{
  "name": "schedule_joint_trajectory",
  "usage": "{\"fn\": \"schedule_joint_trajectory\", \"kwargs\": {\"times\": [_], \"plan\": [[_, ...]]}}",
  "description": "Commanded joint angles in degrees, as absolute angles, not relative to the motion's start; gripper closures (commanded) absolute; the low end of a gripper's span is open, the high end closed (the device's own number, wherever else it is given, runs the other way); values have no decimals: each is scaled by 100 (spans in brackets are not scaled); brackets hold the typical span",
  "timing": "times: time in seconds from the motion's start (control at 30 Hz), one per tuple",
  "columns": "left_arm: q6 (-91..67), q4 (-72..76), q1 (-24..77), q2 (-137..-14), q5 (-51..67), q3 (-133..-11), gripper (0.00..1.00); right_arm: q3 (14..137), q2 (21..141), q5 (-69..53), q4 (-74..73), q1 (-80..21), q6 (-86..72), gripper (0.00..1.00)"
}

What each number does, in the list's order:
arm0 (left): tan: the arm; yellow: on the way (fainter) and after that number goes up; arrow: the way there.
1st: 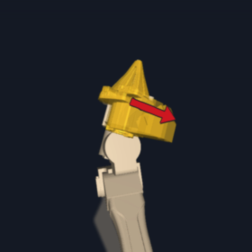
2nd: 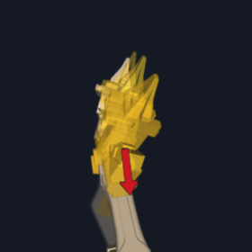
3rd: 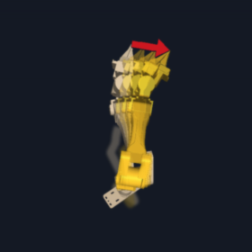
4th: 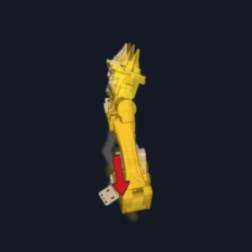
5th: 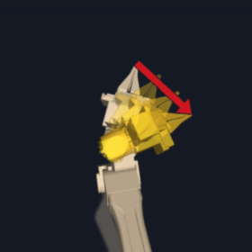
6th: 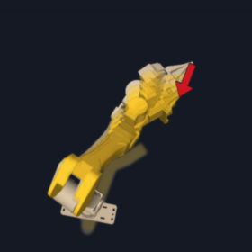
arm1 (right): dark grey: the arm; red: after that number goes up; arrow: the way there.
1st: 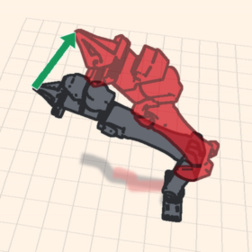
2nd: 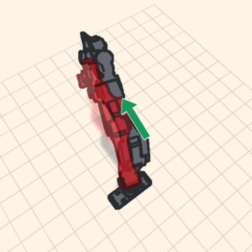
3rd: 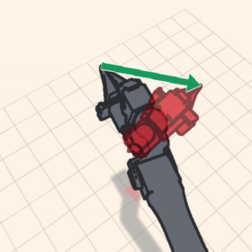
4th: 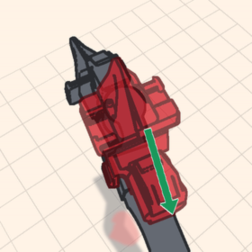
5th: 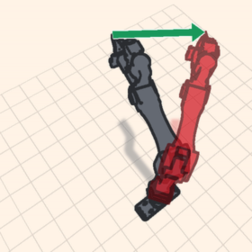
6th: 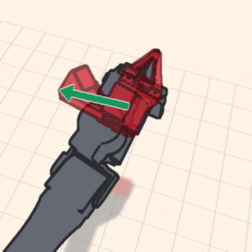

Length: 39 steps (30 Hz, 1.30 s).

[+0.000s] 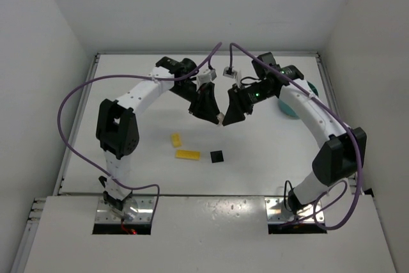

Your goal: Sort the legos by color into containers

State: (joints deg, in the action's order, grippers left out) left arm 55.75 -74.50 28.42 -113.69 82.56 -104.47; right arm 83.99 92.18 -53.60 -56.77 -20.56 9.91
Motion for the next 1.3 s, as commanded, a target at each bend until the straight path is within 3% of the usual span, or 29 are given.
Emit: {"fn": "schedule_joint_trajectory", "kwargs": {"times": [0.0, 0.2, 0.3, 0.63, 0.73, 0.97, 1.03, 1.1, 1.17, 1.2, 1.23, 1.27], "plan": [[5643, -7453, 2839, -11399, 9149, -10652, 68, 8586, 9105, -5361, -5634, -2241, 1222, 47], [5643, -7453, 2839, -11452, 9149, -10652, 68, 8710, 9167, -5309, -5695, -2355, 1274, 47], [5643, -7453, 2839, -11452, 9149, -10652, 68, 8763, 9167, -5309, -5695, -2408, 1274, 53], [5643, -7453, 2839, -11452, 9149, -10600, 64, 8815, 9220, -5256, -5695, -2514, 1327, 84], [5643, -7453, 2839, -11452, 9149, -10547, 56, 8815, 9220, -5203, -5695, -2566, 1379, 91], [5582, -7453, 2690, -11522, 8667, -10547, 6, 8676, 8957, -4835, -5757, -2514, 1433, 93], [5389, -7392, 2514, -11583, 8369, -10652, 0, 8604, 8851, -4694, -5757, -2461, 1433, 93], [4437, -6806, 2287, -11584, 8122, -10565, 0, 8552, 8710, -4344, -5705, -2409, 1433, 93], [2926, -4773, 2163, -11243, 7220, -10250, 0, 8394, 8570, -4176, -5704, -2408, 1354, 93], [1160, -3754, 2110, -10937, 6633, -9448, 0, 8394, 8517, -3983, -5617, -2347, 1275, 93], [690, -2848, 2109, -10551, 5435, -8944, 0, 8307, 8517, -3903, -5555, -2347, 1205, 93], [546, -1804, 2109, -9877, 5040, -8521, 0, 8236, 8438, -3754, -5555, -2277, 1204, 94]]}}
